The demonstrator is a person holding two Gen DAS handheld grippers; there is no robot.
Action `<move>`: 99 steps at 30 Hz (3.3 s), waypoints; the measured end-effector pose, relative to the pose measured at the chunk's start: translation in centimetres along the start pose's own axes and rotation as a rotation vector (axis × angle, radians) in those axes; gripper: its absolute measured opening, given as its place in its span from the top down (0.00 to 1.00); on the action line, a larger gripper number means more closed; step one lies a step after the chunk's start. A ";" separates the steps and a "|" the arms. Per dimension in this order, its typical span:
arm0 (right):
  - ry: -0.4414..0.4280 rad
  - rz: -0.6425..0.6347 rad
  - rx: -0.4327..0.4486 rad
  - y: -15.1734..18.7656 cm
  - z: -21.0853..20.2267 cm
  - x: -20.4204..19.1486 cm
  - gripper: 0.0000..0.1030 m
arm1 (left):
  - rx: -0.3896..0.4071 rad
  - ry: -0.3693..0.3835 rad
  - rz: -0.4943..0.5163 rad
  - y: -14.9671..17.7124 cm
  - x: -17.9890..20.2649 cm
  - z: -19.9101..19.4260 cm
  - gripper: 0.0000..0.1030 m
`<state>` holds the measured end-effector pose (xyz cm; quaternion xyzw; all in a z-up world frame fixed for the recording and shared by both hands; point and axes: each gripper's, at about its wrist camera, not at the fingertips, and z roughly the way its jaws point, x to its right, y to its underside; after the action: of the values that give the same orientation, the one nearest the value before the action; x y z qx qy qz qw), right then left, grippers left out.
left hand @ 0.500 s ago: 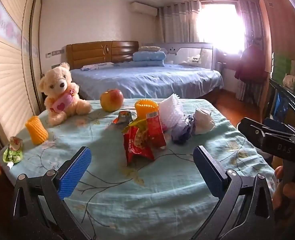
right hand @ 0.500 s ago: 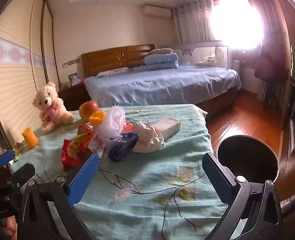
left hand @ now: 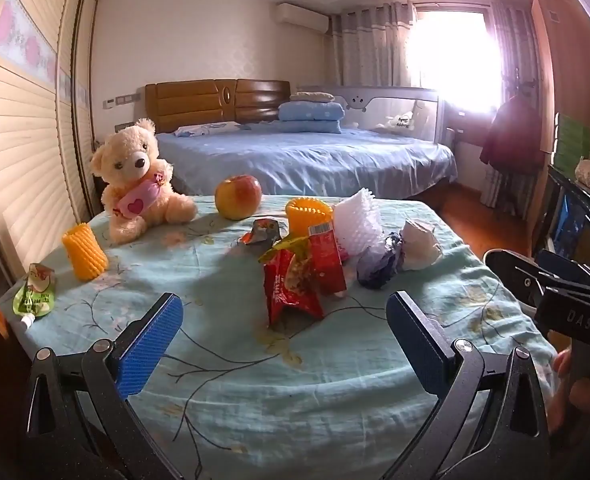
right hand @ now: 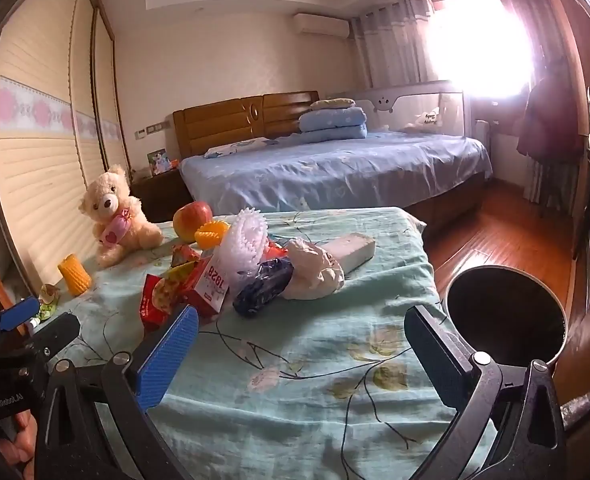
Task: Collect trash
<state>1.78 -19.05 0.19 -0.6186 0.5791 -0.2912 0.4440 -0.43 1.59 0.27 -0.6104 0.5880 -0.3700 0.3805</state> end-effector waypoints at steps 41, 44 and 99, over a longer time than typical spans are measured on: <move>-0.011 -0.023 -0.006 -0.1 0.9 -1.1 0.00 | 0.005 -0.017 -0.028 0.2 -0.7 0.0 0.00; -0.013 -0.022 -0.008 -0.1 0.9 -1.2 0.00 | 0.006 -0.019 -0.029 0.2 -0.7 0.0 0.00; -0.128 0.081 -0.313 -0.7 13.9 -2.5 0.18 | -0.236 0.044 -0.088 -0.3 -3.5 11.5 0.10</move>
<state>13.82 -13.73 -4.88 -0.6738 0.6121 -0.1394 0.3897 9.90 5.44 -4.50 -0.6680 0.6082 -0.3279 0.2765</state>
